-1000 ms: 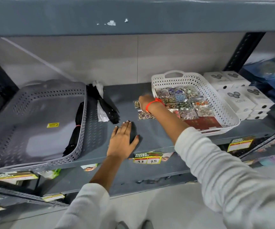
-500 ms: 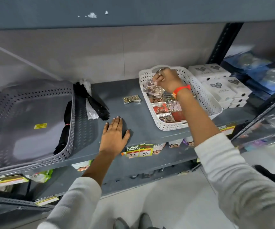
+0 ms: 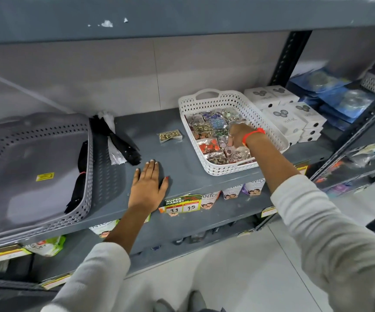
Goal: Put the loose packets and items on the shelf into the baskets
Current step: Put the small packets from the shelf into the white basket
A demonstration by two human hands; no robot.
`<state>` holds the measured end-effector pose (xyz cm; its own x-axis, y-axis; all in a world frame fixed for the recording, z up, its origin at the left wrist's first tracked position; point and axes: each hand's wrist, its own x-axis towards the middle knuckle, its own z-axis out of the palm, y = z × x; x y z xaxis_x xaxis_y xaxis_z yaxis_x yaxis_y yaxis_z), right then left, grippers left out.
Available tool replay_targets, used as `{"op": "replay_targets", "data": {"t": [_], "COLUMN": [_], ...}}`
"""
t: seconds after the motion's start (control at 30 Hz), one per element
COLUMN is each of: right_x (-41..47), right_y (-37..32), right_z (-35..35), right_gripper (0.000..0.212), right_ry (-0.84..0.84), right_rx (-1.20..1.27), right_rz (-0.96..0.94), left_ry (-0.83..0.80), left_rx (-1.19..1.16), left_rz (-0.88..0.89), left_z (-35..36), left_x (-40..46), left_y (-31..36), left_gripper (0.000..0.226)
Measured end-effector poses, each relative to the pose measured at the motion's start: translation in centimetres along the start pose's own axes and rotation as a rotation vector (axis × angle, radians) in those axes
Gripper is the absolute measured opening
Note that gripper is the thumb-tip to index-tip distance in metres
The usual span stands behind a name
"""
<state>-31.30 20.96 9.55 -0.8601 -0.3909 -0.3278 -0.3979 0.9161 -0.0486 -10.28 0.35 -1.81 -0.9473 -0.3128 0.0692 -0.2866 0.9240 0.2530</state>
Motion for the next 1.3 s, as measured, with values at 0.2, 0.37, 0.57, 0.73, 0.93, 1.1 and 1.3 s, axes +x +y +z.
{"op": "replay_targets", "data": {"t": [0.2,0.37,0.57,0.73,0.93,1.1,1.3], "right_x": [2.5,3.6,6.0,6.4,6.1,4.7,2.6], "right_y": [-2.4,-8.8,-15.4,-16.3,-16.9,-17.4,-15.5], "right_z": [-1.0,-3.1,-1.6,0.7,1.2,-0.5,-5.3], "right_gripper": [0.016,0.016,0.027,0.028,0.025,0.027,0.027], "right_ry": [0.147,0.305,0.152,0.109,0.231,0.314,0.370], "right_rx": [0.254,0.541,0.335,-0.014,-0.104,0.048,0.546], "right_rz": [-0.052,-0.257,-0.393,-0.432,-0.522,-0.477,-0.282], "left_ry": [0.007,-0.013,-0.004,0.002,-0.007,-0.013,0.001], "left_rx": [-0.005,0.010,-0.004,-0.013,-0.019,-0.027,-0.047], "left_rz": [-0.005,0.015,0.024,0.022,0.012,0.017,0.017], "left_z": [0.0,-0.1,-0.2,-0.2,-0.4,-0.5,-0.4], "left_x": [0.1,0.4,0.5,0.5,0.5,0.5,0.5], "left_y": [0.0,-0.3,-0.6,-0.4,-0.2,-0.2,-0.2], "left_gripper": [0.062,0.063,0.064,0.064,0.064,0.064,0.063]}}
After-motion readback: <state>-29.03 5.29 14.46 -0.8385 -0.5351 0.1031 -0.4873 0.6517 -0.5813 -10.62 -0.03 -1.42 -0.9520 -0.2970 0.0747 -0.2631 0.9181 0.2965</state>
